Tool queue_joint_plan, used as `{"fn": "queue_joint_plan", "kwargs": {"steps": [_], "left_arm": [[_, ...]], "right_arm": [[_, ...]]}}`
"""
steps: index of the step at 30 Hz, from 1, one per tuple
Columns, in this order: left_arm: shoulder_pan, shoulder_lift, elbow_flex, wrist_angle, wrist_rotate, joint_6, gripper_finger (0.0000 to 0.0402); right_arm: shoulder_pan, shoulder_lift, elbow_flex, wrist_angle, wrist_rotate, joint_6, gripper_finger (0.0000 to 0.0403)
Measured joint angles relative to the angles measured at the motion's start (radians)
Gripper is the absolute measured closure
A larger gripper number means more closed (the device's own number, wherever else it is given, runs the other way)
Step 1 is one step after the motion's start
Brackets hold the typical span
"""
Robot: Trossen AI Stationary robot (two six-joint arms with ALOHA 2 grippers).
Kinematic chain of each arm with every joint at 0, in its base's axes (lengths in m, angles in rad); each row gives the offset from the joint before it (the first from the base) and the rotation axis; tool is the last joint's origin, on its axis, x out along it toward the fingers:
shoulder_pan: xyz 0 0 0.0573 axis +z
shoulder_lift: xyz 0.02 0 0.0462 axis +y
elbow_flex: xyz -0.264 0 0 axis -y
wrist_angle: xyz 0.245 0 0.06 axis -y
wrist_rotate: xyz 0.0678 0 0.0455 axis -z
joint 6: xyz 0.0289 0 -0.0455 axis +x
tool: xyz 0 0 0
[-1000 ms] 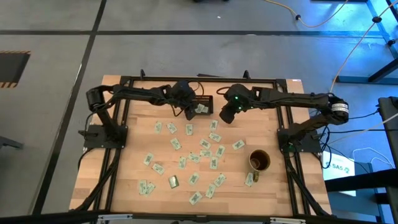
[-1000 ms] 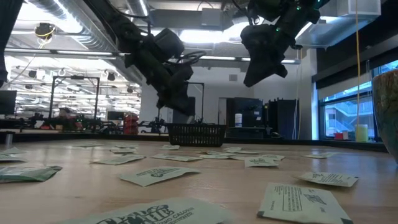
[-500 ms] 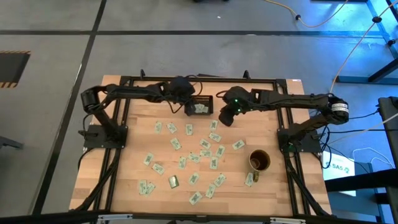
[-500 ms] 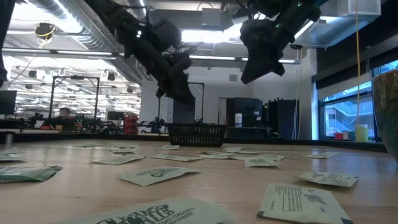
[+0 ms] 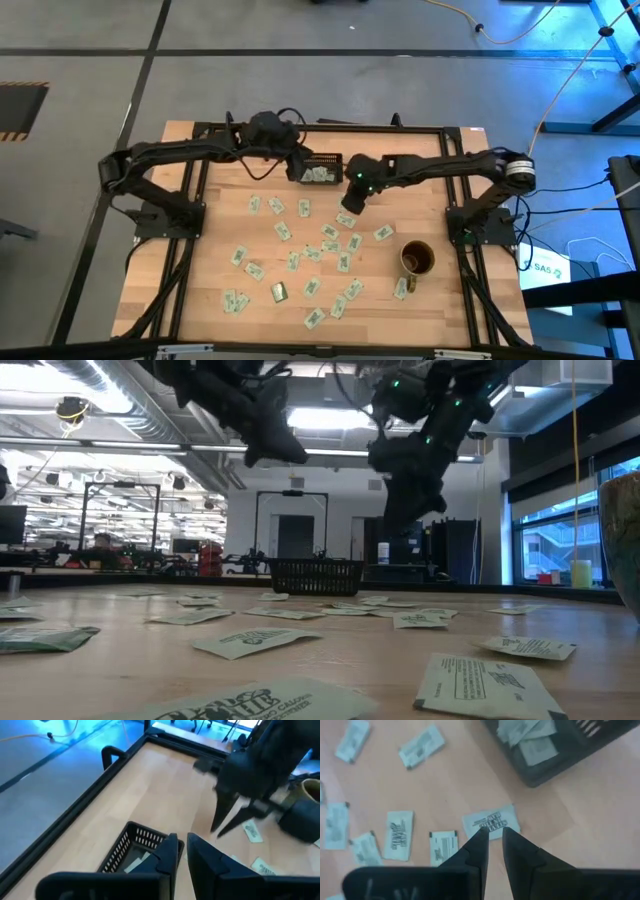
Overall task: Pick and place Stevia / Truvia into bins
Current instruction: Put the white stevia packet into the black bin
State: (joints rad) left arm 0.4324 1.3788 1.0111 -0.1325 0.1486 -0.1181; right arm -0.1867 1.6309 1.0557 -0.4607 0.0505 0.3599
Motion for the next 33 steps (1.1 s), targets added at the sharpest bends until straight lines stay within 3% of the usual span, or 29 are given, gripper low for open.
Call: {"fn": "queue_joint_plan", "kwargs": {"steps": [22, 33], "left_arm": [[-0.015, -0.009, 0.000, -0.037, 0.000, 0.000, 0.0372], [-0.015, -0.008, 0.000, -0.038, -0.001, 0.000, 0.0373]], "right_arm": [[0.008, 0.254, 0.006, 0.096, 0.040, 0.033, 0.0344], [0.005, 0.282, 0.007, 0.087, 0.035, 0.059, 0.0396]]}}
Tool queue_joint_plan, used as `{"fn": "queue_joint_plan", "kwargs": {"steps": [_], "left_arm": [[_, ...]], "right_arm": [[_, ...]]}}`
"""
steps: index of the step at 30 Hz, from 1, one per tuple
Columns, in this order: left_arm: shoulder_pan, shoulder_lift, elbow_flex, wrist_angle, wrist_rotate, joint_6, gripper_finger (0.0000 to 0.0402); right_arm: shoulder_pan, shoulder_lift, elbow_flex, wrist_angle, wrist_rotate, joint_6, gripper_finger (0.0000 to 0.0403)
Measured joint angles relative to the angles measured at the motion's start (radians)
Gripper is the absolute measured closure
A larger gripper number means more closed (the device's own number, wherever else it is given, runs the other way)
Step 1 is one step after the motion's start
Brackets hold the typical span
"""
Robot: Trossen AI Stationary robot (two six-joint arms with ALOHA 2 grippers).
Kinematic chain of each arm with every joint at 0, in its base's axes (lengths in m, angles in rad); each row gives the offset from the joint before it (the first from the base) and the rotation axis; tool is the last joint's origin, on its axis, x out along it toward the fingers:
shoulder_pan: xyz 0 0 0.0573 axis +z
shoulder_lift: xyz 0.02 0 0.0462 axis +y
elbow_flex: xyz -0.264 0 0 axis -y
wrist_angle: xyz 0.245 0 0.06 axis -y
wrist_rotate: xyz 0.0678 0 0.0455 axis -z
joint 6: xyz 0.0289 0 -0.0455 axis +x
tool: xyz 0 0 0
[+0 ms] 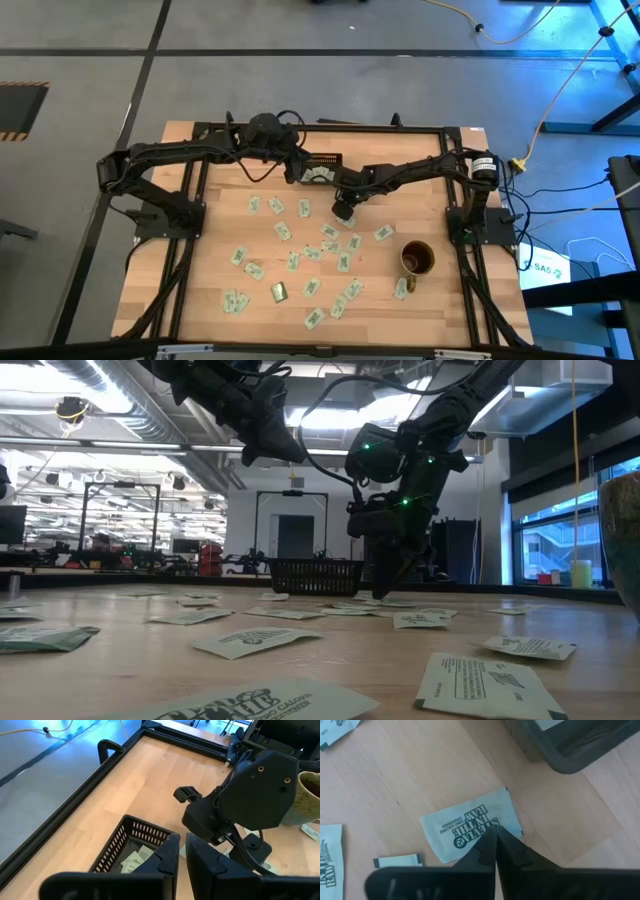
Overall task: Pick and place Stevia / Truvia into bins
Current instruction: Put the white stevia packet into the black bin
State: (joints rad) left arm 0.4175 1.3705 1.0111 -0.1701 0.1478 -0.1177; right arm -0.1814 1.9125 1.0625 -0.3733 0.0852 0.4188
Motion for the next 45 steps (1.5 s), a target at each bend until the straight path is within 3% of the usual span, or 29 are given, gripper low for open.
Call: {"fn": "queue_joint_plan", "kwargs": {"steps": [9, 23, 27, 37, 45], "left_arm": [[0.000, 0.000, 0.000, -0.024, 0.000, -0.002, 0.0377], [-0.011, 0.000, 0.000, -0.030, 0.000, -0.018, 0.0373], [-0.019, 0.000, 0.000, -0.030, 0.000, -0.018, 0.0373], [-0.039, 0.000, 0.000, -0.030, 0.000, -0.018, 0.0373], [-0.052, 0.000, 0.000, -0.034, 0.000, -0.029, 0.0373]], "right_arm": [[0.000, 0.000, -0.001, -0.002, 0.000, 0.020, 0.0397], [0.001, 0.001, -0.003, 0.002, -0.003, 0.018, 0.0320], [0.001, 0.001, -0.003, 0.001, -0.002, 0.021, 0.0329], [0.000, 0.001, -0.003, -0.011, 0.005, 0.011, 0.0392], [0.000, -0.002, -0.001, -0.068, 0.003, -0.048, 0.0371]]}}
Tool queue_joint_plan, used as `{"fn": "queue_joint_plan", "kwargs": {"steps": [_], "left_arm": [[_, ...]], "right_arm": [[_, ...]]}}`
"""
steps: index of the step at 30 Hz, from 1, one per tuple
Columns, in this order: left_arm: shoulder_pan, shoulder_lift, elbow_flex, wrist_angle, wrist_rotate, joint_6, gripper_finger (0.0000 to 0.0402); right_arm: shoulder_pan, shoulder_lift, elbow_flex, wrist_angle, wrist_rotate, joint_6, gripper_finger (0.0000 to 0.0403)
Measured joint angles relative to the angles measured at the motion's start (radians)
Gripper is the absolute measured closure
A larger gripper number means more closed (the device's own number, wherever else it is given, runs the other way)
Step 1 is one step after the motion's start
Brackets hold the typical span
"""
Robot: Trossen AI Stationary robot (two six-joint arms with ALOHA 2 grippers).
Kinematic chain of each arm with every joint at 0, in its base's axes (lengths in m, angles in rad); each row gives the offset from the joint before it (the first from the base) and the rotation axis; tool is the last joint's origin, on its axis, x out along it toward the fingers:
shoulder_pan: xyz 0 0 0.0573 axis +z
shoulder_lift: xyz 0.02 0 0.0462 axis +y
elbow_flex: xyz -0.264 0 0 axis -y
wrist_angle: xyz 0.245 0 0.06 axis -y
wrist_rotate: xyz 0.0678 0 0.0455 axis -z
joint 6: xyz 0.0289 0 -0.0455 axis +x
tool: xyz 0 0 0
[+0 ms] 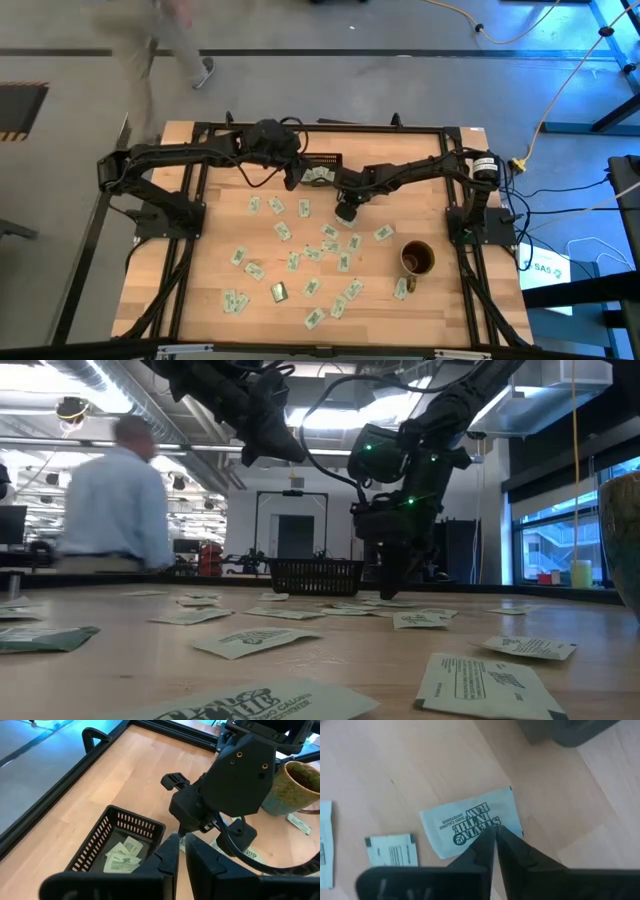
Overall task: Pick and place Stevia / Truvia into bins
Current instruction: Put the white stevia packet into the black bin
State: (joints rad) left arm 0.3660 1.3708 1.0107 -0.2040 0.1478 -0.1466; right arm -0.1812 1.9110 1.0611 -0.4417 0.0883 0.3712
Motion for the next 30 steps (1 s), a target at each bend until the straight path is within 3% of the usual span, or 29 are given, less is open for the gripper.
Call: {"fn": "queue_joint_plan", "kwargs": {"steps": [10, 30], "left_arm": [[-0.025, 0.000, 0.000, -0.010, 0.000, 0.001, 0.0373], [-0.027, 0.000, 0.000, -0.015, 0.000, 0.003, 0.0373]], "right_arm": [[0.002, -0.005, 0.005, -0.079, -0.047, 0.016, 0.0333], [0.002, -0.006, 0.005, -0.087, -0.034, 0.042, 0.0398]]}}
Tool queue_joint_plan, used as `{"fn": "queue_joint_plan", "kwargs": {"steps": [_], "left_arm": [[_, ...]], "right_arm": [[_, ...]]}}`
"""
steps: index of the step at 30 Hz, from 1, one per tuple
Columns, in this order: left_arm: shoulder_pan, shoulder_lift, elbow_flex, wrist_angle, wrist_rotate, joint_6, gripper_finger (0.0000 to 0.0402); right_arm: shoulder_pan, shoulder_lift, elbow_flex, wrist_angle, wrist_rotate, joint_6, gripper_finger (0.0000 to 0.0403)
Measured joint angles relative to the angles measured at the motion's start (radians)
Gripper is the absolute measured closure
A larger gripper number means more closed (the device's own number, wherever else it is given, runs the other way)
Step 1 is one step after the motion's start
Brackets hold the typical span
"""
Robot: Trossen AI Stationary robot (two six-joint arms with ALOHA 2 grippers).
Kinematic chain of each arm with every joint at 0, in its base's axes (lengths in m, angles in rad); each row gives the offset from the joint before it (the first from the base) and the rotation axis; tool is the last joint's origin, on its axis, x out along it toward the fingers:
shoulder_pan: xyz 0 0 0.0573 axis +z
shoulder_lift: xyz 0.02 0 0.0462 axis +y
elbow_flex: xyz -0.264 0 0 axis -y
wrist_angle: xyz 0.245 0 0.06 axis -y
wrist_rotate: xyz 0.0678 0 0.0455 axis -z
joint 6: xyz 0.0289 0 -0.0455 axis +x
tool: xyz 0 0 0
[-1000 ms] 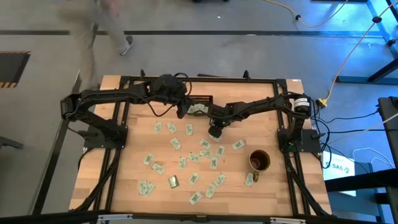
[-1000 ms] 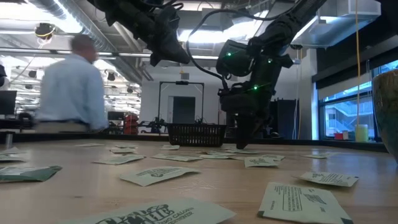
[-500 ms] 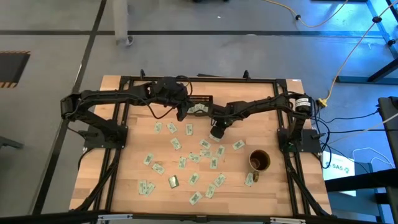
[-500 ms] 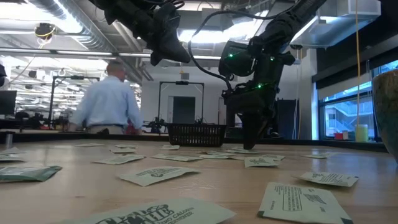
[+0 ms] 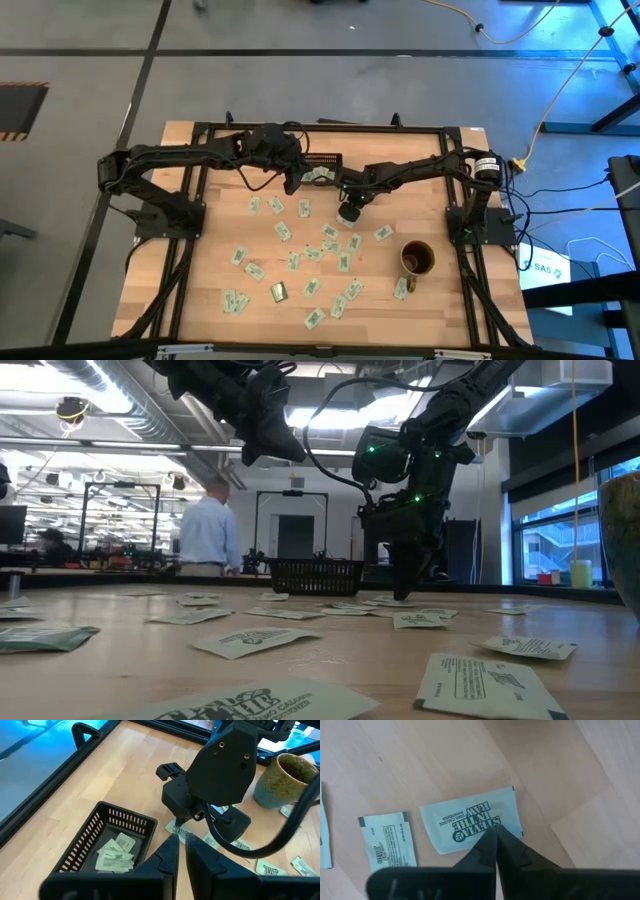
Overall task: Pick and place Stevia / Truvia into bins
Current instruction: Put the white stevia packet into the black bin
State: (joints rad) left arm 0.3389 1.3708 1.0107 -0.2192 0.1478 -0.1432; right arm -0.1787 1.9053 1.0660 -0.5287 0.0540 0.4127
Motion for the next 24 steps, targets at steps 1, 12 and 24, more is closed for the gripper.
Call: {"fn": "queue_joint_plan", "kwargs": {"steps": [1, 12, 24], "left_arm": [[0.000, 0.000, 0.000, 0.000, 0.000, 0.000, 0.0373], [0.000, 0.000, 0.000, 0.001, 0.000, 0.000, 0.0373], [0.000, 0.000, 0.000, 0.006, 0.000, 0.025, 0.0373]], "right_arm": [[0.000, 0.000, 0.000, 0.000, 0.000, 0.001, 0.0399], [-0.006, -0.025, 0.013, -0.120, -0.175, 0.055, 0.0401], [-0.005, -0.023, 0.052, -0.308, -0.073, 0.073, 0.0402]]}}
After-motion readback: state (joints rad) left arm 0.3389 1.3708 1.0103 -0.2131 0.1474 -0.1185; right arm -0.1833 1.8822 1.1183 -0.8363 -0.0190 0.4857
